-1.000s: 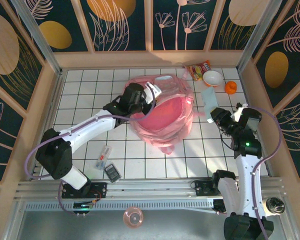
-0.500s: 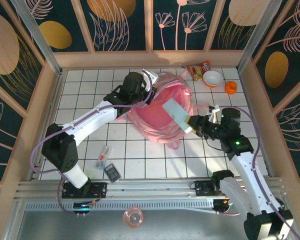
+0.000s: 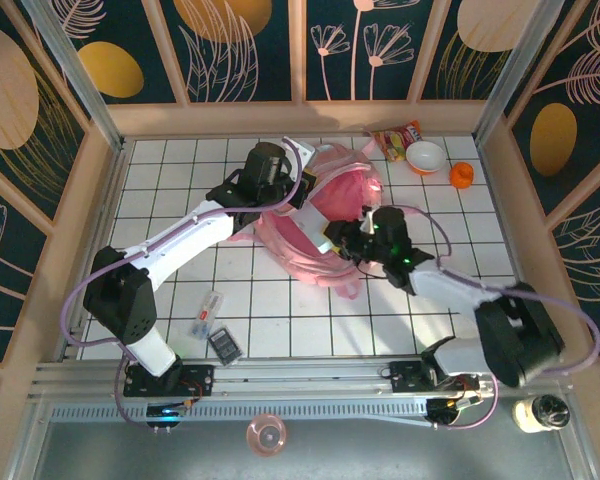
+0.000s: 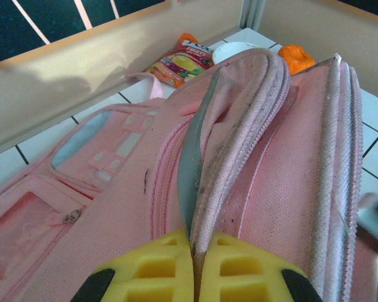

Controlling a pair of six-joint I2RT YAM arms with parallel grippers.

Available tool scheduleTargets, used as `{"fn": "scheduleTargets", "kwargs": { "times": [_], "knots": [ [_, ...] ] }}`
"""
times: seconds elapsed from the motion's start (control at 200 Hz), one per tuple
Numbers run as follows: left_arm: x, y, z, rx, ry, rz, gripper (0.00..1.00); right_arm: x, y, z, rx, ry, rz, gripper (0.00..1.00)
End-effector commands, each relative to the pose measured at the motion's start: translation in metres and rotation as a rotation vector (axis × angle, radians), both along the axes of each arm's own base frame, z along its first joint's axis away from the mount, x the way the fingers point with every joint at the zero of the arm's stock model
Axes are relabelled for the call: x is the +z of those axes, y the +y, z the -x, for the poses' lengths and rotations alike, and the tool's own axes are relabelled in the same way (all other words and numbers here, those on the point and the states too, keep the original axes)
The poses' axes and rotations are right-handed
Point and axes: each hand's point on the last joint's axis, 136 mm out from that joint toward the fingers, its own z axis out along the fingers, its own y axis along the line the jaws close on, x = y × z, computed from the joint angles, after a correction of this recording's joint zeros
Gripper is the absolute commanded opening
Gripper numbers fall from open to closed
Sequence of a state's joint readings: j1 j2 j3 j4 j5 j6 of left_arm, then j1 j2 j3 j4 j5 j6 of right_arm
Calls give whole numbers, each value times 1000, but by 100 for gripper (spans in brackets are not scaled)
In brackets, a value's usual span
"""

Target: Pack the student bag

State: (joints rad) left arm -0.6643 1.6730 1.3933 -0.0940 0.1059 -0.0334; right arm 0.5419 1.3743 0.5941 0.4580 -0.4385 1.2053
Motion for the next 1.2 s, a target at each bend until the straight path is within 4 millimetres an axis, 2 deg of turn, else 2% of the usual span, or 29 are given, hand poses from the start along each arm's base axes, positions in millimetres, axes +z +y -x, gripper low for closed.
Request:
{"fn": "scheduleTargets", "kwargs": {
  "times": [0.0,0.195,0.245,0.315,0.395,0.52,0.726,0.821,0.881,0.921,1.006,1.071,1.136,1.196],
  "knots": [
    [107,-9,4,-45,-197,229,0,55,28,-38,-53,-196,-174,11],
    [123,-12,14,-88,-202,283,0,44,62,-77,-28,-227,-236,18],
    [125,-13,14,-91,-204,290,0,35,68,-85,-28,-217,-232,21],
    [126,-12,14,-86,-206,291,0,23,72,-96,-38,-202,-209,34],
    [122,-8,10,-56,-205,271,0,8,66,-101,-68,-167,-171,52],
    [110,0,3,-7,-193,227,0,-10,41,-88,-104,-110,-82,63],
    [91,13,-5,52,-173,178,0,-24,3,-35,-102,-32,55,67],
    [81,16,-5,63,-157,150,0,-19,-14,-15,-98,-28,127,67],
    [73,19,-4,69,-144,134,0,-9,-25,-5,-104,-44,166,67],
    [67,20,-2,70,-134,122,0,-2,-42,-5,-141,-51,198,67],
    [46,23,3,57,-108,78,0,19,-62,6,-176,-87,253,67],
    [27,21,11,12,-77,43,0,45,-72,11,-188,-142,250,66],
    [10,19,20,-30,-26,16,17,70,-81,14,-195,-203,254,66],
    [-2,20,28,-41,42,7,43,89,-88,15,-196,-251,286,66]
  ]
}}
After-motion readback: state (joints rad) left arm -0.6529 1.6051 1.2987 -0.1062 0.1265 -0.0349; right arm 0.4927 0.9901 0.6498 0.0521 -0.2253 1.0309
